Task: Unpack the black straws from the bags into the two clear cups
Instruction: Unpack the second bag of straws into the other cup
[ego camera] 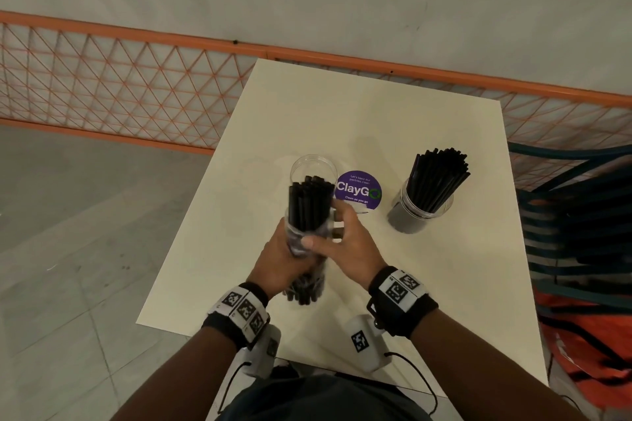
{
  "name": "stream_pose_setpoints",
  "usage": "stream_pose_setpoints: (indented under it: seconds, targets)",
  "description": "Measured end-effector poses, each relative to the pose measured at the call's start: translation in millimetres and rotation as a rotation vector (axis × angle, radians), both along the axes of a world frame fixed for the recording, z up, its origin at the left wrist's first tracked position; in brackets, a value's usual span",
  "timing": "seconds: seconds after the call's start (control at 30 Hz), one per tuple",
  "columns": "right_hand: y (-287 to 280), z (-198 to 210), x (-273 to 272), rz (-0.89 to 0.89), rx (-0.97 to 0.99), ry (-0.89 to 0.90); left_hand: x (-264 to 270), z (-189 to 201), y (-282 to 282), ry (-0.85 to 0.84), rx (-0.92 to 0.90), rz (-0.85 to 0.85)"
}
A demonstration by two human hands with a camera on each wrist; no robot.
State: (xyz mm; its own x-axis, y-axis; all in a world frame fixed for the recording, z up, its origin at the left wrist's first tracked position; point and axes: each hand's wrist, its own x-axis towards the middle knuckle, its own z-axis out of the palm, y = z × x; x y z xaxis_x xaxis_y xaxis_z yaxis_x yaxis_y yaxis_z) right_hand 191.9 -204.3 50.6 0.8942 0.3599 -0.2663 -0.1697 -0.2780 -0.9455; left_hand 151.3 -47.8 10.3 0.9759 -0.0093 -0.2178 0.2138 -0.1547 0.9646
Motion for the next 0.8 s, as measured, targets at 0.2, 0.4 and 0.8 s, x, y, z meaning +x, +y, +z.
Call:
stream_pose_setpoints:
  seconds: [0.2,0.4,0.8]
  targets:
    - [-19.9,14.8,9.7,0.253,-0.204,-0.367,6.8,35.0,9.9,0.101,-0.339,0.012]
    - [-22.5,24.4,27.8,0.395,-0.741,-1.368,14.5,64.0,11.0,0.115,-0.443,-0.063]
    - [9.5,45.1,80.8,0.685,-0.560,-1.399,37.5,94.5,19.7,0.191,-0.298,-0.166]
